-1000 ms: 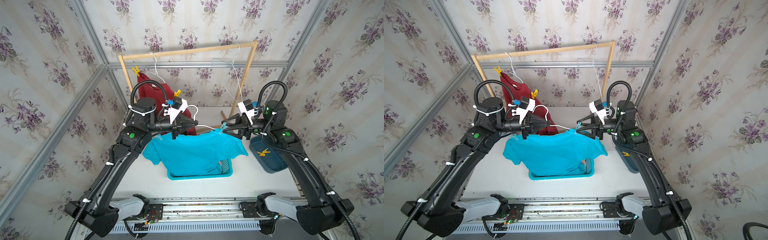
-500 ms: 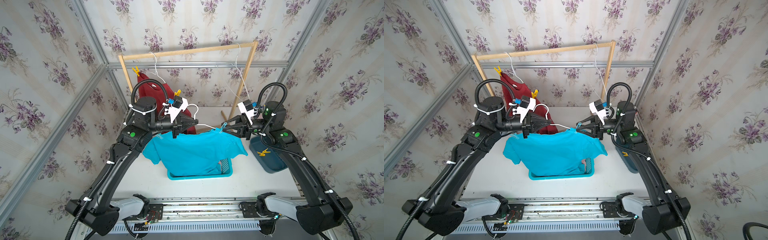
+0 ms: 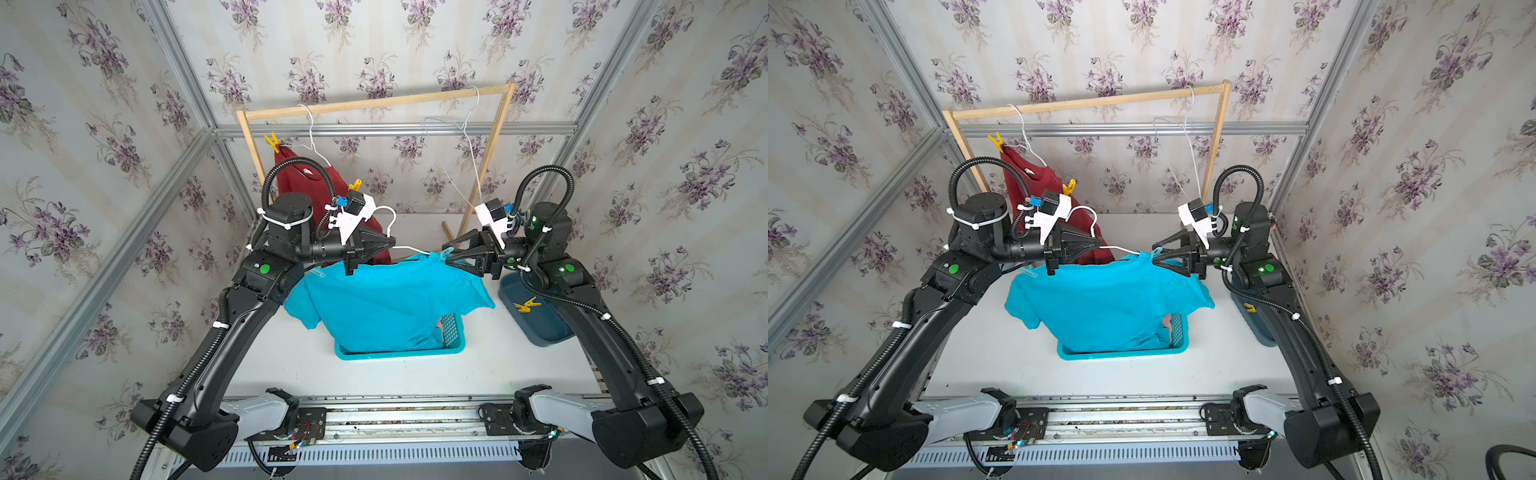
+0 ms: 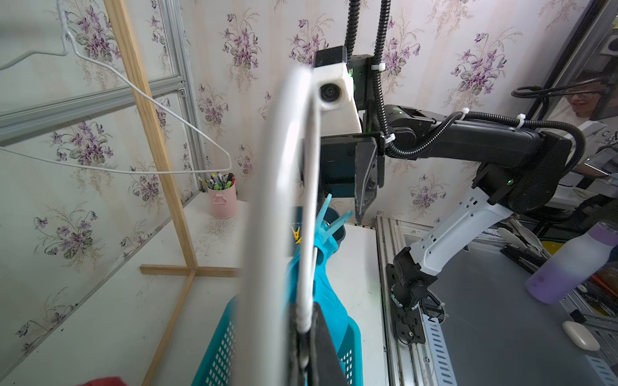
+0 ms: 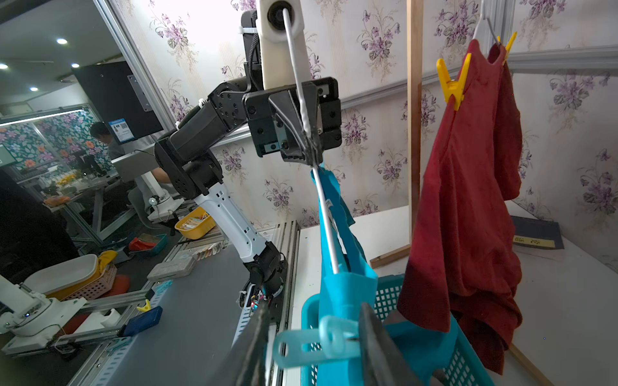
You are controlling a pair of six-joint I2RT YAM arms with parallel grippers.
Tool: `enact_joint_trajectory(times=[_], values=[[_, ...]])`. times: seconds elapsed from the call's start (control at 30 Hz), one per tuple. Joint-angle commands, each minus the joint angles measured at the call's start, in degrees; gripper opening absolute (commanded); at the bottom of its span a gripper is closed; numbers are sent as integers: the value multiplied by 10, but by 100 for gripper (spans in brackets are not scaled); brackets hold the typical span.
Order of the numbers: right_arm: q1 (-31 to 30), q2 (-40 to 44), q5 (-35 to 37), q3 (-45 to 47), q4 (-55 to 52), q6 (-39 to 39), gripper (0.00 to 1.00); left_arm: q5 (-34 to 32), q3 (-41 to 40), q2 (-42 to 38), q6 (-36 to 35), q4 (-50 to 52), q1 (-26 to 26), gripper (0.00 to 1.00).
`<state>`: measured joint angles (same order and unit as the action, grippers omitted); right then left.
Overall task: Remove the clothespins securing t-shirts to the hanger
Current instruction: Remove the clothespin from the hanger.
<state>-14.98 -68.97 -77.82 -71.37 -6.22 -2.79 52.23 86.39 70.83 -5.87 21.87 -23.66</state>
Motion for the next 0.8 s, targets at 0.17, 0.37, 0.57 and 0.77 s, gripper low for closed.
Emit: enact_joint_trajectory(times=[0.17, 0.37, 0.57, 0.77], values=[[0, -10, -20, 0, 17, -13, 39, -1, 2, -4, -7, -20, 0, 0], [0, -11, -22, 3, 29, -19, 33, 0, 1, -2, -6, -20, 0, 0], [0, -8, -22, 8, 49, -31, 24, -4, 0, -1, -6, -21, 0, 0], [0, 7, -18, 40, 129, -82, 16, -6, -1, 0, -5, -21, 1, 0]])
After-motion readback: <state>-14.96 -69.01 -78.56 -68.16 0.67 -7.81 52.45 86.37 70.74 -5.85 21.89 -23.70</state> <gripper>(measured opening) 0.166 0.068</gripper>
